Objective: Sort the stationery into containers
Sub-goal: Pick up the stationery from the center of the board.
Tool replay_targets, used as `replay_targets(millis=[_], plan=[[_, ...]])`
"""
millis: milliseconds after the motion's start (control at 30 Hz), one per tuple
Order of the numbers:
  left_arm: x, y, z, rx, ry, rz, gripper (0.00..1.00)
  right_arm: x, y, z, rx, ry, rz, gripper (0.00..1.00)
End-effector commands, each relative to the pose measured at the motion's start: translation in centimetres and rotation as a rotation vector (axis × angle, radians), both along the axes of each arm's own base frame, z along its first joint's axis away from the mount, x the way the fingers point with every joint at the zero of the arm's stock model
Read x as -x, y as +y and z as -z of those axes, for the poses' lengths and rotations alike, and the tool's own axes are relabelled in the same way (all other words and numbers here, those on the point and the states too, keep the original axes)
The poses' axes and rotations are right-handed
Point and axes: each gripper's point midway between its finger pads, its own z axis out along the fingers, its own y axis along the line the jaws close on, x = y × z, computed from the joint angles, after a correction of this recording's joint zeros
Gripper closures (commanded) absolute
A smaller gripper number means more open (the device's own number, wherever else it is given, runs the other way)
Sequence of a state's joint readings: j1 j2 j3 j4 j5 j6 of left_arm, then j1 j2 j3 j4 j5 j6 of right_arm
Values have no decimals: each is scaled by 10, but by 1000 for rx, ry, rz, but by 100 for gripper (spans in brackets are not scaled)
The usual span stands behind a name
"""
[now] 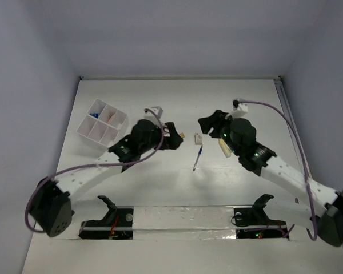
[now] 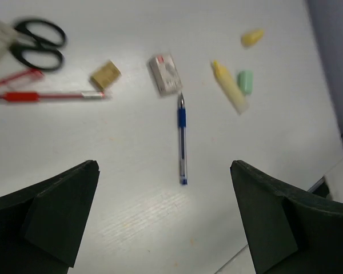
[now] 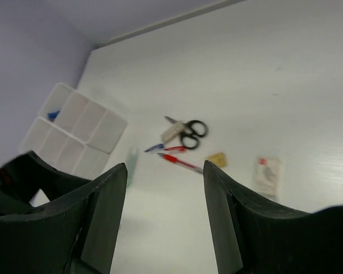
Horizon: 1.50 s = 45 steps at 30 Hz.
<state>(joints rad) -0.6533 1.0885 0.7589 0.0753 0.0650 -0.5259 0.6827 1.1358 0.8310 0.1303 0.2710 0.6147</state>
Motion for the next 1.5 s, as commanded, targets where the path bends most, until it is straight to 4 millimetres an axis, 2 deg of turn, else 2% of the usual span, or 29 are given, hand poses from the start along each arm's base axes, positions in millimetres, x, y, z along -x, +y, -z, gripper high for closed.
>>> replay_targets(millis=[0,67,100,167,200,367,433,467,500,600,667,867,1200,1233,1367,1467], plan=[[0,-59,-8,40,-2,31,1,29,-73,39,162,55,188,39],[-1,-79,1,14,18,45,2,40,-97,37,183,35,241,40],[-6,-91,14,-27,35,33,2,49,-107,22,151,-9,253,41],[-12,-101,26,-70,51,8,2,59,-118,23,167,-14,262,41],[-22,-106,38,-116,62,-28,2,64,-125,17,158,-32,278,41],[-39,-134,70,-250,69,-53,4,75,-141,13,176,-59,306,42],[-52,-142,84,-303,71,-68,6,79,-141,6,172,-90,287,43],[-57,-146,83,-310,61,-76,8,79,-140,2,158,-112,278,43],[-64,-145,92,-354,63,-100,9,80,-138,5,157,-115,263,43],[-75,-145,101,-424,54,-126,13,83,-136,4,147,-126,241,43],[-77,-147,107,-444,59,-120,21,83,-133,3,140,-137,228,43],[-82,-153,129,-498,81,-108,30,85,-121,1,110,-163,167,44],[-82,-156,169,-563,130,-91,55,90,-119,-6,86,-192,144,44],[-83,-157,168,-559,126,-92,57,90,-119,-6,87,-191,141,44],[-88,-159,156,-547,95,-101,85,91,-118,-5,86,-191,135,44],[-100,-161,115,-493,24,-111,91,90,-117,-3,89,-188,133,45]])
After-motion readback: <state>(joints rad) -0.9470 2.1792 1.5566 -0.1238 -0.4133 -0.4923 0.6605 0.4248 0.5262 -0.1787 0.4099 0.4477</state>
